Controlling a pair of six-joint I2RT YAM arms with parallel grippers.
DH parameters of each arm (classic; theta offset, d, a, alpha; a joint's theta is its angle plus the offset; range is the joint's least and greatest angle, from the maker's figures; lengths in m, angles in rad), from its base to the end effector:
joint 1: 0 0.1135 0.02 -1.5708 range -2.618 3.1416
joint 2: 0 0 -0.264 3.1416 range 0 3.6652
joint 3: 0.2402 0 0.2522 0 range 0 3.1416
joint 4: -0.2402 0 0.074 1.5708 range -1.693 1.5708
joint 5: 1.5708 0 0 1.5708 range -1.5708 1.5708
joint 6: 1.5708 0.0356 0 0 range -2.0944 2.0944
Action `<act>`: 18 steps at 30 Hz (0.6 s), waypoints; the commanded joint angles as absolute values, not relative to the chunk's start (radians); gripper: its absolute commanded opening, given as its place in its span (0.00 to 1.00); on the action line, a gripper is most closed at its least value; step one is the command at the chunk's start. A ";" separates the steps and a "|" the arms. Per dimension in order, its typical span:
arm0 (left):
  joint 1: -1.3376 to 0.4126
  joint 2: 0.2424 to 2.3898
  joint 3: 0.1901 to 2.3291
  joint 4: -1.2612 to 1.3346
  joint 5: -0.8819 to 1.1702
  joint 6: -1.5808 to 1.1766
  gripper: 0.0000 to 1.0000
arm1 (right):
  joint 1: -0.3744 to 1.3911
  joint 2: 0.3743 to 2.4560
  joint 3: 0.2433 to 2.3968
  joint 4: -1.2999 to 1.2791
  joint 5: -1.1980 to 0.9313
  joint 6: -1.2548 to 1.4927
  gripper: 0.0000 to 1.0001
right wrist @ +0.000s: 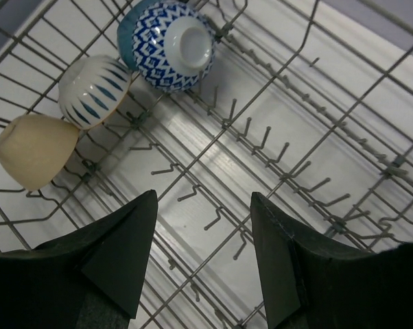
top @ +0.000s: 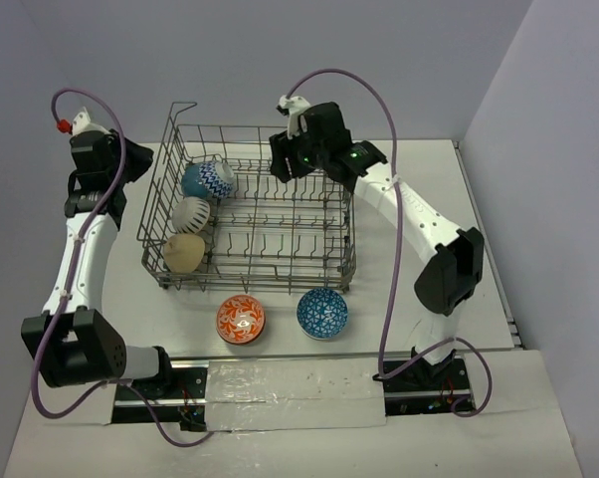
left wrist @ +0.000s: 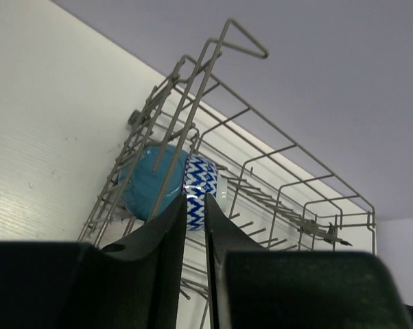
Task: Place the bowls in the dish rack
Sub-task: Move the dish rack to the center of the board.
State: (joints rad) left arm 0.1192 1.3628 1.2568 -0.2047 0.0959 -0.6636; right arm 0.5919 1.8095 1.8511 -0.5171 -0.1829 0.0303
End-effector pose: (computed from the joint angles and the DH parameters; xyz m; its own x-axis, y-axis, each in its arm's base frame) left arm 0.3178 0.0346 0.3721 -0.2220 -0.6441 -0.7320 -0.2089 0.7647 -0.6095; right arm 0.3463 0.2406 0.3902 -0.4004 -0.2333 -0.8861 -0.6710 0.7332 0.1102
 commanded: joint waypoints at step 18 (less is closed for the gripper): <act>0.120 1.485 1.345 -0.285 0.100 -0.601 0.27 | 0.629 1.851 1.876 -0.522 -0.181 0.011 0.64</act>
